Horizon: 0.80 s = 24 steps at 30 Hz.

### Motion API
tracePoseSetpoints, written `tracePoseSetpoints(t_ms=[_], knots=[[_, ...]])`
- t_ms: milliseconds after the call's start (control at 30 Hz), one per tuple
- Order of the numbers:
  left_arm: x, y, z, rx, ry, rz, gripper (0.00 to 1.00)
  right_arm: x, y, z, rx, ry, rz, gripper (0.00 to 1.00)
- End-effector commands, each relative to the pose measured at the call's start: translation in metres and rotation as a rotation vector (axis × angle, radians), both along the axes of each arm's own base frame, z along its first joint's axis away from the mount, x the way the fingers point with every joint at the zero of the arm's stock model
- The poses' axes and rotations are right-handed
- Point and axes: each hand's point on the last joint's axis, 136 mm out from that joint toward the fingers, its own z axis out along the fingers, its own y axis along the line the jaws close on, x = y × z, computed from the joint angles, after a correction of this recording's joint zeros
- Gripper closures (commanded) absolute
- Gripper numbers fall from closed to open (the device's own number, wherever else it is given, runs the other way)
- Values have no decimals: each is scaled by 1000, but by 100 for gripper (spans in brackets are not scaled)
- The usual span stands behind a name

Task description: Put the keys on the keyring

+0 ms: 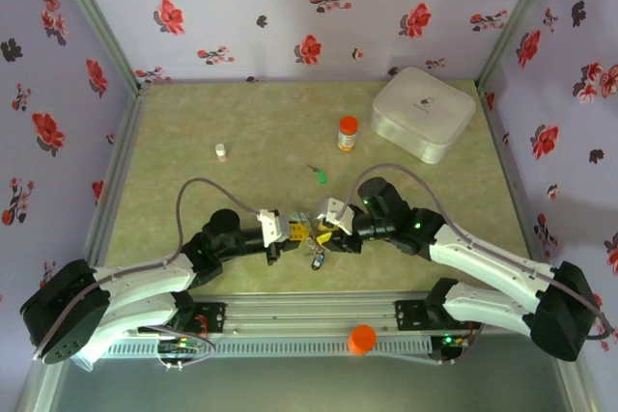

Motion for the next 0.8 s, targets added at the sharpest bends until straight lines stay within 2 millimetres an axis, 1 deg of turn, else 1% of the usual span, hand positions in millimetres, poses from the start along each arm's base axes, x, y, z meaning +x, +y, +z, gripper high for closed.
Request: tracePoseSetpoints(t_ms=[0, 167, 333, 467, 600, 667, 767], knots=[[-4, -2, 14, -56, -20, -24, 100, -1, 8, 8, 40, 12, 22, 76], [-4, -3, 15, -59, -23, -28, 100, -4, 9, 8, 44, 17, 40, 84], [-5, -3, 20, -70, -31, -34, 100, -5, 8, 5, 27, 26, 52, 95], [-7, -3, 27, -86, -40, -44, 100, -3, 8, -1, -4, 22, 52, 100], [-10, -6, 38, -117, -46, -69, 100, -1, 9, -7, -30, 29, 55, 100], [-11, -6, 42, -128, -56, -73, 100, -1, 12, -5, -20, 34, 61, 100], [-11, -5, 39, -121, -62, -70, 100, 0, 11, -2, 0, 19, 51, 94]])
